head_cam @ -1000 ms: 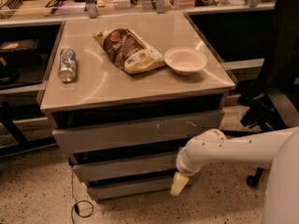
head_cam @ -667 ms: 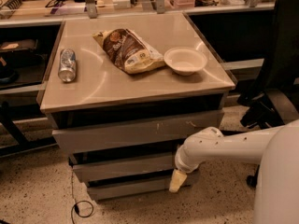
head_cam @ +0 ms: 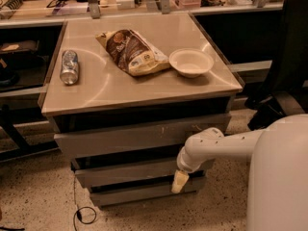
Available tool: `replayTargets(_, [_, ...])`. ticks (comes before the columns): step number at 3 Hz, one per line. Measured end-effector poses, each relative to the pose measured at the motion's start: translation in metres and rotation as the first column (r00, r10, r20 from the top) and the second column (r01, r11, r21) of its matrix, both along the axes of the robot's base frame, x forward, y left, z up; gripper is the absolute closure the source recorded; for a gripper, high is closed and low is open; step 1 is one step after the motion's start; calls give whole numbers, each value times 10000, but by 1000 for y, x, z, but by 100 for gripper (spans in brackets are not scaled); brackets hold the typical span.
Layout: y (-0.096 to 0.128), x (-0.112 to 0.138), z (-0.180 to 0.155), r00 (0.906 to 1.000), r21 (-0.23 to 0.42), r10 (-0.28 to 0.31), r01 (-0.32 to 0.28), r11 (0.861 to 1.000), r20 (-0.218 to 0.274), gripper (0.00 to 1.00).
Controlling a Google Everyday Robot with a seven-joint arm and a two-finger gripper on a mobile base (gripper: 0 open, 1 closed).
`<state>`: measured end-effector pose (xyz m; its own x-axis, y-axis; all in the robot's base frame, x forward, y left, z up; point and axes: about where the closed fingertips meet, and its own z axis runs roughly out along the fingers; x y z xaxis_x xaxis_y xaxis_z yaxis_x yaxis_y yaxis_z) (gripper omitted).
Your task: Open middle drawer
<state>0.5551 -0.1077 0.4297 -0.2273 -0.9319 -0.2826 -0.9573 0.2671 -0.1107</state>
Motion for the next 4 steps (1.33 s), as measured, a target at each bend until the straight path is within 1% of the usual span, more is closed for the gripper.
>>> replayTargets(1, [5,4,-13,9998,21,125,-125,9999,-184,0])
replayTargets(2, [8,-17,-33,9960,-129,335,-347,9993,-824,0])
replayTargets(3, [7,-33,-36,9917,-180,433,-458,9988,-1208,0])
replayTargets(4, [7,-33,-34,9917,-180,433,-458,9988,-1209,0])
